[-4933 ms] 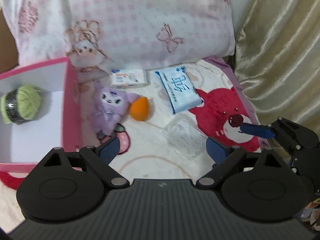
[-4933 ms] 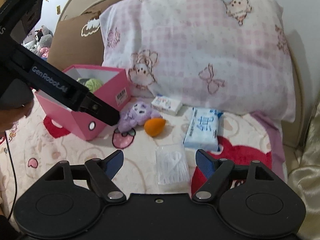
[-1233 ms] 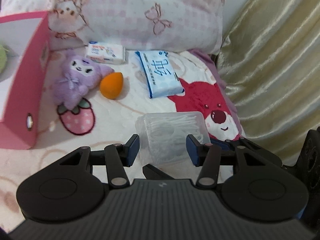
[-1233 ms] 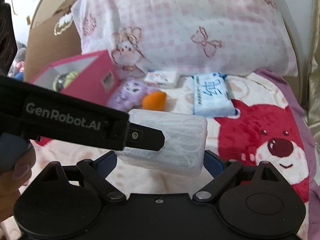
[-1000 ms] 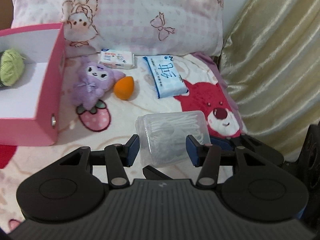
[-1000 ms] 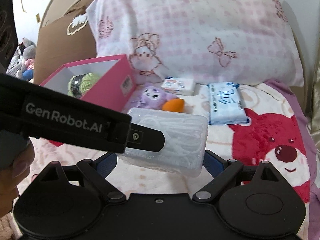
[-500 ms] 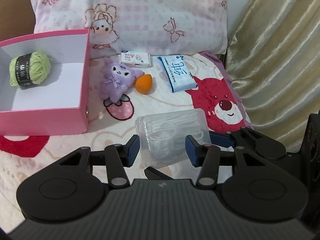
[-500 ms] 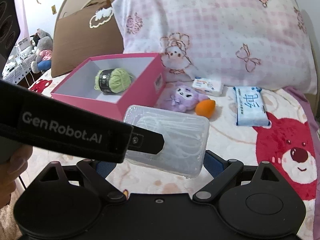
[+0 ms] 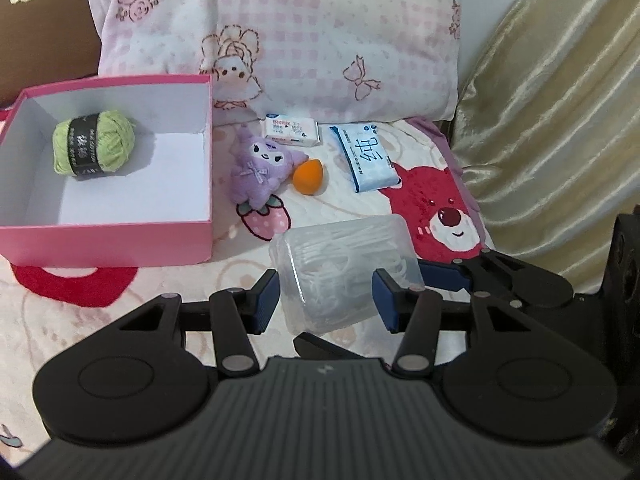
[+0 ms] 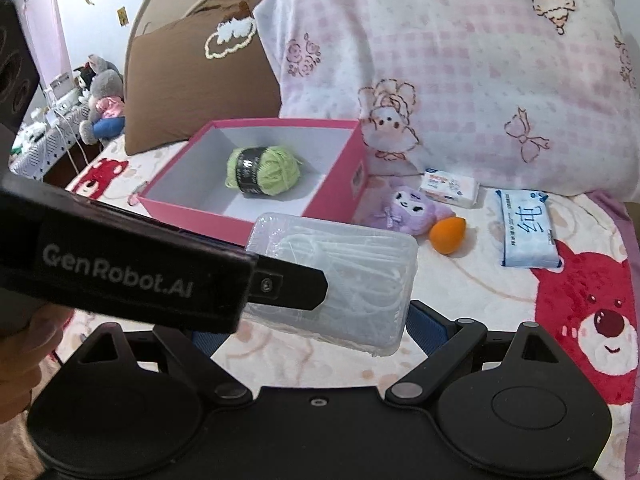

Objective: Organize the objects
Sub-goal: 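Lift the swab box with the left gripper toward the pink box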

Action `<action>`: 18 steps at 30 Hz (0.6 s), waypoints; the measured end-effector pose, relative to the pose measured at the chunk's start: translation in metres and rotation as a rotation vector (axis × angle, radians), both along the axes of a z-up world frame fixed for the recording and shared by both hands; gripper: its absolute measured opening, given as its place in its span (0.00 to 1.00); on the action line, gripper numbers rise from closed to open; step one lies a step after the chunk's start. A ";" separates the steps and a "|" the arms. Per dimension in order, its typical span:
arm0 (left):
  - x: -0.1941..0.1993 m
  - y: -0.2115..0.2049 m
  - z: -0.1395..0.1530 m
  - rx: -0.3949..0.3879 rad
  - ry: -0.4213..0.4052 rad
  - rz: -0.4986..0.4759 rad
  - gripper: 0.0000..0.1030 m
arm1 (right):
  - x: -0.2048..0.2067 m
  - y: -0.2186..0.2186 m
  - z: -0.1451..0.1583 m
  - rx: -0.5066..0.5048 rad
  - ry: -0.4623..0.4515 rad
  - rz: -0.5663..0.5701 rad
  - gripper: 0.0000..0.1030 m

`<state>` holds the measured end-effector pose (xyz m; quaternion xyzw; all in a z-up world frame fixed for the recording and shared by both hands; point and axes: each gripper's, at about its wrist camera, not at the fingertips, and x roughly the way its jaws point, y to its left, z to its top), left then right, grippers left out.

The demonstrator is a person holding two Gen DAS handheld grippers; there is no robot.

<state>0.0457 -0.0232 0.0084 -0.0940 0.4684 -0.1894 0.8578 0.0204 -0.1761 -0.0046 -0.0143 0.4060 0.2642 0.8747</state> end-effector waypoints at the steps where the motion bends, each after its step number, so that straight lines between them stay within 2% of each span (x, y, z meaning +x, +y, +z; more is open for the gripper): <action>1: -0.001 0.002 0.003 0.003 -0.004 -0.002 0.48 | -0.001 0.002 0.003 -0.004 -0.005 0.007 0.92; 8: -0.004 0.021 0.014 0.018 -0.020 0.021 0.48 | 0.000 0.028 0.016 -0.065 -0.038 0.063 0.92; 18: 0.000 0.063 0.027 -0.008 -0.034 0.089 0.48 | 0.012 0.068 0.035 -0.102 -0.069 0.135 0.92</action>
